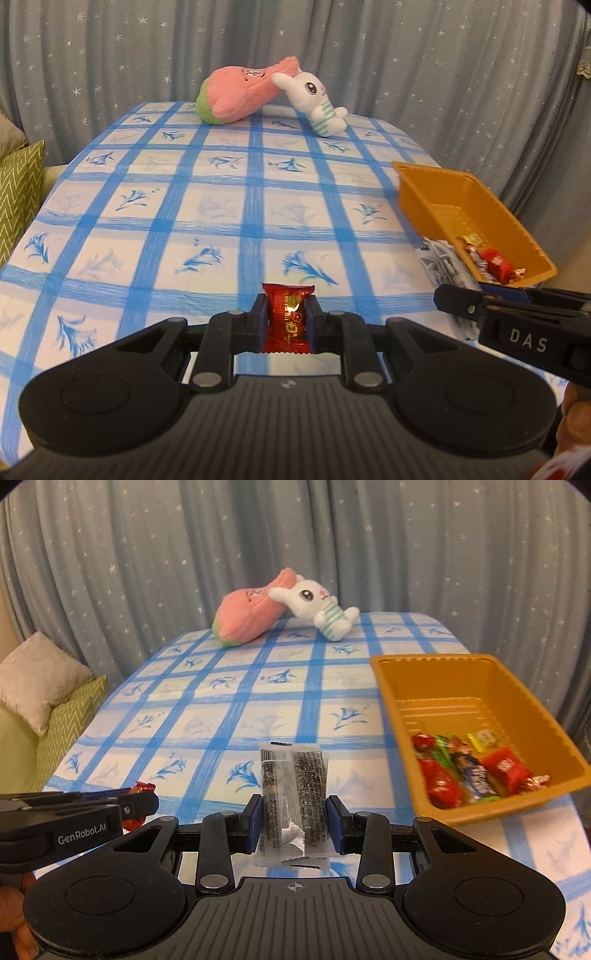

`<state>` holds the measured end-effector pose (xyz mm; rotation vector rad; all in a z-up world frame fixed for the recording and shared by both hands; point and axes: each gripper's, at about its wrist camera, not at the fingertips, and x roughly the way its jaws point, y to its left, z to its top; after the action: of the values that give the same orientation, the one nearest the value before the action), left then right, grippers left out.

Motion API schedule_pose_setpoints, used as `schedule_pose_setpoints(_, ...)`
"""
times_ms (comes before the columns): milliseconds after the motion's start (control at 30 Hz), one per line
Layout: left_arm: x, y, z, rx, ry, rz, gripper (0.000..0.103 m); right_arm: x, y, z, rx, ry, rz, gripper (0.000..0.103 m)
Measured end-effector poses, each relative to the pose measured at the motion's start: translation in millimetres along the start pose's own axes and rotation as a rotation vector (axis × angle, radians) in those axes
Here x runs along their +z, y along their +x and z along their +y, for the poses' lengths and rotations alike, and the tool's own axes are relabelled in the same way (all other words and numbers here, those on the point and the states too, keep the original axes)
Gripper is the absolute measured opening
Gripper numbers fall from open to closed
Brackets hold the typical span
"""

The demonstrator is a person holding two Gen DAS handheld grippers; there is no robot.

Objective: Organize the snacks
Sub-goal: 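Carry the red candy and dark clear packet over the orange tray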

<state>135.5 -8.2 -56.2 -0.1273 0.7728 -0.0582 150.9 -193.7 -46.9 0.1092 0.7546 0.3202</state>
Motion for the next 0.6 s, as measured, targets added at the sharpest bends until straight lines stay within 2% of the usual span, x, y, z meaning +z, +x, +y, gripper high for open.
schedule_pose_setpoints(600,6.1,-22.7,-59.0,-0.070,0.024,-0.023,0.018,-8.3,-54.8,-46.2,-0.068,0.065,-0.041,0.037)
